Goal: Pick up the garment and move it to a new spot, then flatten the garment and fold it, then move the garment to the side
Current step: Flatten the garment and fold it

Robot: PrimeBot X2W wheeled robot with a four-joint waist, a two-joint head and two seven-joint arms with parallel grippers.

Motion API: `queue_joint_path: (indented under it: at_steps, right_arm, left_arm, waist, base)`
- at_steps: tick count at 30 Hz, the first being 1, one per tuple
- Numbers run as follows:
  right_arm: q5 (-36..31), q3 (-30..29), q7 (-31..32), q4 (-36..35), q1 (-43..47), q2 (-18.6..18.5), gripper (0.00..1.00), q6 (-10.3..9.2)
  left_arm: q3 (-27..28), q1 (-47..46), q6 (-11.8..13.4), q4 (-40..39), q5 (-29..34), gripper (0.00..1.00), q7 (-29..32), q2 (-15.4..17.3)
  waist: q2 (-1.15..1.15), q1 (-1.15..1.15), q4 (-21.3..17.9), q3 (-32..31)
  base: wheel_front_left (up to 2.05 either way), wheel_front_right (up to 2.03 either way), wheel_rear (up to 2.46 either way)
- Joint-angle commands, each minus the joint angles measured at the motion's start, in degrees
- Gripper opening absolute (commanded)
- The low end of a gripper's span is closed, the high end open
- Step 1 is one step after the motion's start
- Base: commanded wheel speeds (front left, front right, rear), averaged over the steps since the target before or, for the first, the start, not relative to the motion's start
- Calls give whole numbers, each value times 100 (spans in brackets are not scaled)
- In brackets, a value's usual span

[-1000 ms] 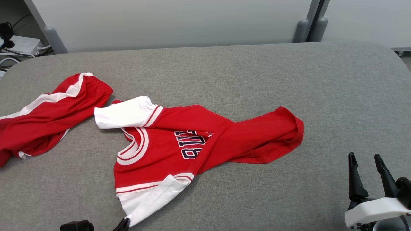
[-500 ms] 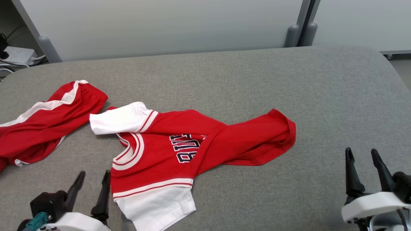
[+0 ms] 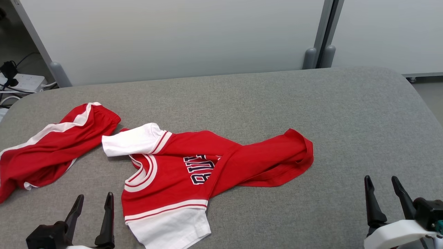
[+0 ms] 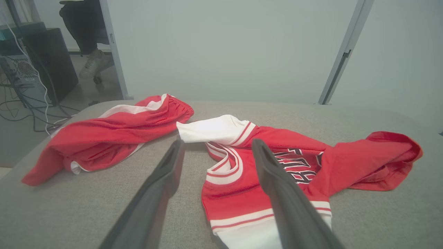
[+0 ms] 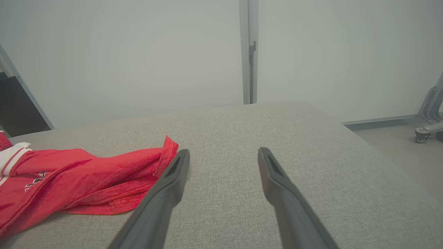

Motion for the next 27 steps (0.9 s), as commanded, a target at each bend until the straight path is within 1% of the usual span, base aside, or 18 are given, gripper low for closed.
queue_joint_path:
  at_steps: [1, 12, 18, 23, 27]
  right_arm:
    - [5, 118, 33, -196, -52, -84, 100, 7]
    - [37, 69, 154, -285, 19, -67, 100, 7]
    - [221, 81, 314, -143, -254, -132, 100, 7]
    - [362, 235, 603, 190, -855, -453, 100, 7]
    - [489, 439, 917, 654, -1561, -721, 100, 7]
  left_arm:
    - [295, -169, 76, -207, 17, 100, -91, 152]
    - [347, -37, 107, -343, -19, 100, -108, 219]
    - [284, -141, 76, -397, -5, 100, -104, 184]
    - [160, -431, -4, -427, 64, 100, -41, 148]
    - [23, -738, -117, -393, 140, 100, -26, 81]
  waist:
    - [0, 0, 3, -31]
    - [0, 0, 106, -53]
    - [0, 0, 221, 64]
    - [0, 0, 423, 327]
    - [0, 0, 630, 622]
  base:
    - [0, 0, 0]
    - [0, 0, 0]
    - [0, 0, 0]
    - [0, 0, 0]
    - [0, 0, 0]
